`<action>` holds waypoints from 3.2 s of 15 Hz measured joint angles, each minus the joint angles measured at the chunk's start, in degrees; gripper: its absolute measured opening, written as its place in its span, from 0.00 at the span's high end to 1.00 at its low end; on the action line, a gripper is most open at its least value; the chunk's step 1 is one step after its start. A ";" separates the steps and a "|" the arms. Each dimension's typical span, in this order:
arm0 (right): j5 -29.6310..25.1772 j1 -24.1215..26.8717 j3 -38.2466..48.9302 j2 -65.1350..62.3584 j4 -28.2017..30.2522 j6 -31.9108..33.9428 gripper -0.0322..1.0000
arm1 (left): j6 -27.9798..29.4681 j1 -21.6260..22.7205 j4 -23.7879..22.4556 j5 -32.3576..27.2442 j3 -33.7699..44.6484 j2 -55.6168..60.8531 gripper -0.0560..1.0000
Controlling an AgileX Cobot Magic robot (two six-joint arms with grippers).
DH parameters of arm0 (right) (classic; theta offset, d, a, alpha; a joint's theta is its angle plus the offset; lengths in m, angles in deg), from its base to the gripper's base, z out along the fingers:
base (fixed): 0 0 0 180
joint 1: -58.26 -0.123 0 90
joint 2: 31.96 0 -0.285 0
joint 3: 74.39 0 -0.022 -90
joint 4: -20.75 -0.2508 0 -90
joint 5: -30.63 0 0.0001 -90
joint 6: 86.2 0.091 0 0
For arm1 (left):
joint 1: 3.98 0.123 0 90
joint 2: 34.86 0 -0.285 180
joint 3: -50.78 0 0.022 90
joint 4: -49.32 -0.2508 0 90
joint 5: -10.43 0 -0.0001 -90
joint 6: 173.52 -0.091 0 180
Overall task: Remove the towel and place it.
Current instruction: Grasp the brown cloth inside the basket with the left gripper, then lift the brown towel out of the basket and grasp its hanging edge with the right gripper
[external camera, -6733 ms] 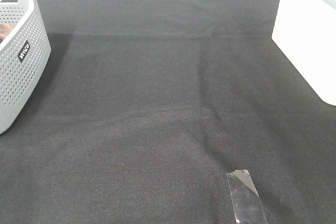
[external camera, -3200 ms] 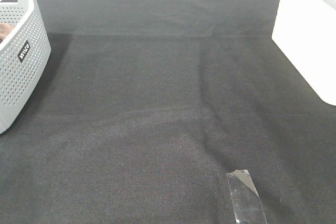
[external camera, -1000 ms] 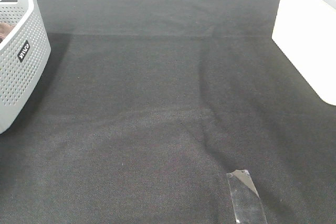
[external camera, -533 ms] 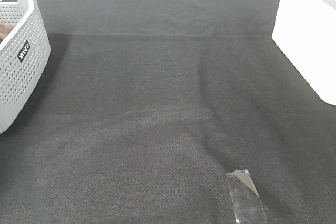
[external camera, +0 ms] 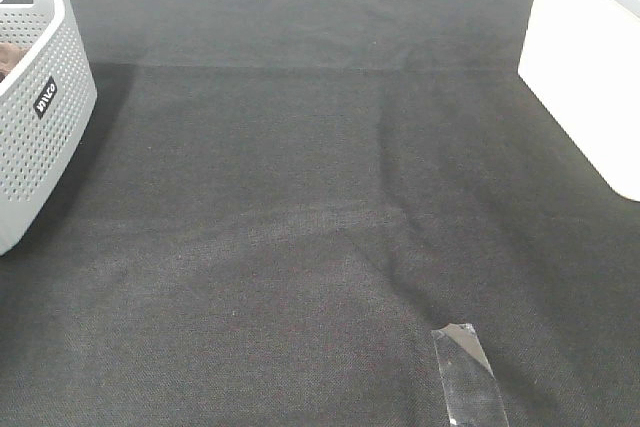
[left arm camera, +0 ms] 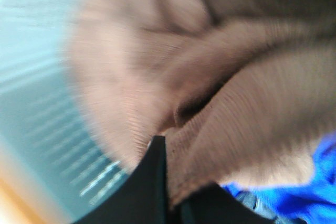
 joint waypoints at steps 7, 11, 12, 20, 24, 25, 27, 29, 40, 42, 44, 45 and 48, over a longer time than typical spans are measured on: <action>0.00 0.00 0.00 0.00 0.00 0.00 0.06 | 12.55 -7.79 3.09 -1.83 -0.11 20.17 0.95; 0.00 0.00 0.00 0.00 0.00 0.00 0.06 | 15.99 -18.39 2.86 -1.09 -0.11 27.56 0.95; 0.00 0.00 0.00 0.00 0.00 0.00 0.06 | 16.79 -20.91 2.46 -0.69 -0.11 29.11 0.95; 11.34 0.00 -0.86 10.26 -17.30 -16.62 0.06 | 36.04 -45.26 -3.27 3.15 -3.09 31.46 0.95; 19.42 0.00 -1.26 28.93 -49.10 -54.26 0.06 | 35.70 -53.69 -9.11 2.58 -3.21 27.10 0.95; 19.54 0.00 -1.26 34.49 -56.95 -63.83 0.06 | 35.70 -54.72 -9.34 1.38 -3.21 26.30 0.95; 18.33 0.00 -1.26 43.49 -69.67 -78.90 0.06 | 36.10 -55.75 -9.00 -0.80 -3.21 25.50 0.95; 11.63 0.00 -1.26 58.96 -90.24 -101.13 0.06 | 41.54 -56.26 -8.25 -4.13 -3.21 24.24 0.95; -1.55 -7.85 -21.08 101.30 -96.66 -119.52 0.06 | 57.64 -56.26 -11.34 3.15 -3.21 22.29 0.95; -1.55 -8.19 -25.15 104.39 -96.72 -118.77 0.06 | 57.70 -56.26 -11.29 3.44 -3.21 22.29 0.95; -1.55 -9.57 -27.10 106.46 -97.06 -118.32 0.06 | 57.93 -56.26 -10.60 5.61 -3.21 22.29 0.95; -1.55 -10.54 -27.16 106.91 -97.06 -118.26 0.06 | 58.44 -56.26 -10.43 7.22 -3.21 22.29 0.95; -3.67 -12.55 -27.33 106.91 -96.94 -118.43 0.06 | 59.82 -56.26 -10.49 8.77 -3.21 22.29 0.95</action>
